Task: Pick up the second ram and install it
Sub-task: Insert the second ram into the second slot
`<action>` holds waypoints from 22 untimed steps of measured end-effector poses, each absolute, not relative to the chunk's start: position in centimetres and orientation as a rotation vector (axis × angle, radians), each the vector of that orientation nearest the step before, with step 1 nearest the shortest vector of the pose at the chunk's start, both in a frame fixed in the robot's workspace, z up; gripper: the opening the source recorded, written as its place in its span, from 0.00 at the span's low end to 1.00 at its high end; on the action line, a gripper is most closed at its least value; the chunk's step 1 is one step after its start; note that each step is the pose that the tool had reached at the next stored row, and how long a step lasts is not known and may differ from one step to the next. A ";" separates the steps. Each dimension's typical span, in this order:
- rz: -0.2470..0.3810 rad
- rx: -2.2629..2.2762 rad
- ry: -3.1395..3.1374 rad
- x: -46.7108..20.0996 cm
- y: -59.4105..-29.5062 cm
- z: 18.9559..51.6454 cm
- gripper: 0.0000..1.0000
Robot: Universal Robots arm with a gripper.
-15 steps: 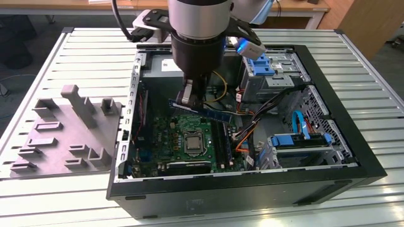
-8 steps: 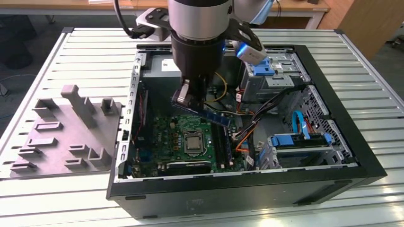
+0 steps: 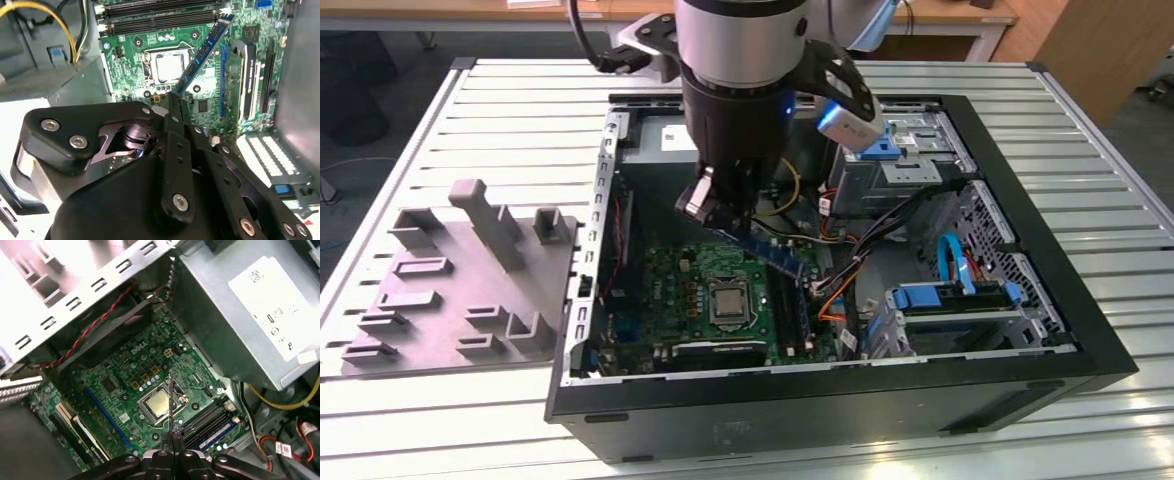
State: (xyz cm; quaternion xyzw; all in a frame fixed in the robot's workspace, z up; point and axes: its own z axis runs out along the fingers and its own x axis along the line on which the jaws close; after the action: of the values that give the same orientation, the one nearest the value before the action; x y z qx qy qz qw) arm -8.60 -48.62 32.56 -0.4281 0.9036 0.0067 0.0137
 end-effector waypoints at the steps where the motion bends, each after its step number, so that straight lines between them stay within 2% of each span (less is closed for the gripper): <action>1: 0.021 -1.308 2.826 -8.6 -48.6 32.5 0.11; 22: 0.012 -0.747 3.021 -8.6 -48.6 32.1 0.11</action>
State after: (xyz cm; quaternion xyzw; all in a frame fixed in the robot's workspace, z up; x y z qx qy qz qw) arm -8.60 -48.62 32.12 -0.2401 0.9706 0.0039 0.0147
